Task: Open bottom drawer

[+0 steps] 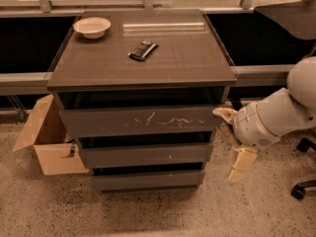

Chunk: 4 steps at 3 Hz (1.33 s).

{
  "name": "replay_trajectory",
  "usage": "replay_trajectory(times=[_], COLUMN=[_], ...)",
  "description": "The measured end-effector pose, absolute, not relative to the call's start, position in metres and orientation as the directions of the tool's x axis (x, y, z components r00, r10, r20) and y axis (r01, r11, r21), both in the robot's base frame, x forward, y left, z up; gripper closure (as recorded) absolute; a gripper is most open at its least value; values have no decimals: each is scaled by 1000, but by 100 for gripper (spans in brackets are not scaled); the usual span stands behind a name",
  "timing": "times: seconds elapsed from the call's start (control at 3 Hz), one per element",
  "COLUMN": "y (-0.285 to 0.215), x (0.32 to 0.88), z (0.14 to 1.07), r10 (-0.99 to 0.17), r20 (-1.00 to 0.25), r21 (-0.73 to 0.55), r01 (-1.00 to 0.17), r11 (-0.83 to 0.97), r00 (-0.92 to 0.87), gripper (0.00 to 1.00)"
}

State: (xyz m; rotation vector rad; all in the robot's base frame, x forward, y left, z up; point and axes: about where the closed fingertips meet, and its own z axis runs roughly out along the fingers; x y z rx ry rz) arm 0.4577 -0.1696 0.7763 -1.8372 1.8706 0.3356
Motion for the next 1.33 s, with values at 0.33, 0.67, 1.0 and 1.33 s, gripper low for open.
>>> replay_trajectory(times=[0.33, 0.67, 1.0, 1.33], y=[-163, -157, -157, -164], x=[457, 458, 458, 461], z=[740, 707, 707, 659], r10=[-830, -794, -794, -816], r20=[-557, -608, -608, -577], r21=[-146, -126, -126, -98], r01=[-987, -989, -989, -994], r11=[67, 75, 75, 49], r00=[26, 17, 17, 17], gripper=[0, 0, 0, 0])
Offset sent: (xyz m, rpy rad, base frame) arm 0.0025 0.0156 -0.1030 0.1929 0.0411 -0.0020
